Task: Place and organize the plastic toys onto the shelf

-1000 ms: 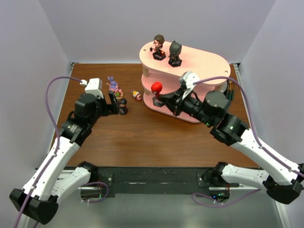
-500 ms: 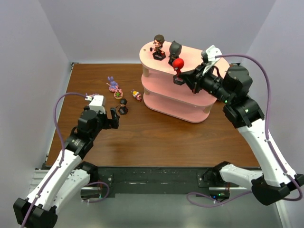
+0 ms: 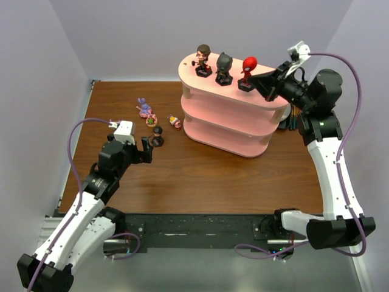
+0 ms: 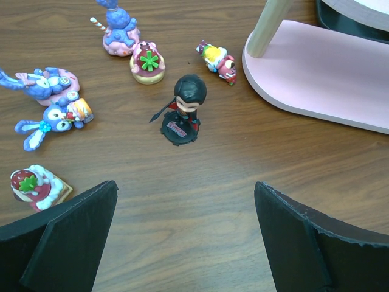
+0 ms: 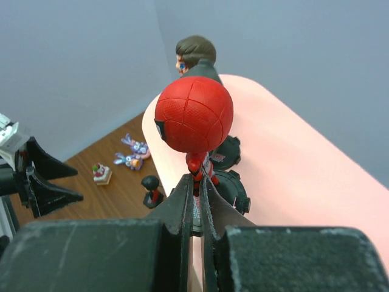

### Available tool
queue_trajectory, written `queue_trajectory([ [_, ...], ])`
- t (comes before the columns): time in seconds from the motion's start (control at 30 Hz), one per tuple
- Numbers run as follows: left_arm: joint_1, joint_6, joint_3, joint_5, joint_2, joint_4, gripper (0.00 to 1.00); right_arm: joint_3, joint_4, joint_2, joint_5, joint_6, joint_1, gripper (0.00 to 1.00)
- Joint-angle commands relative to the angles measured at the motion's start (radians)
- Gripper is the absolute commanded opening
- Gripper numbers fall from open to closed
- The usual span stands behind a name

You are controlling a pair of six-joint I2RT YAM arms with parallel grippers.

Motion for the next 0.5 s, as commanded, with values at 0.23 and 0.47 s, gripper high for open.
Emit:
queue_trajectory([
  [0.23,0.004,0.040,0.003,0.026,0.012,0.057,1.00,-0.049,0.343,0.089,-0.175,0.168,-0.069,0.00],
  [0.47,0.004,0.043,0.002,0.031,0.011,0.061,1.00,-0.070,0.387,0.126,-0.210,0.149,-0.075,0.00],
])
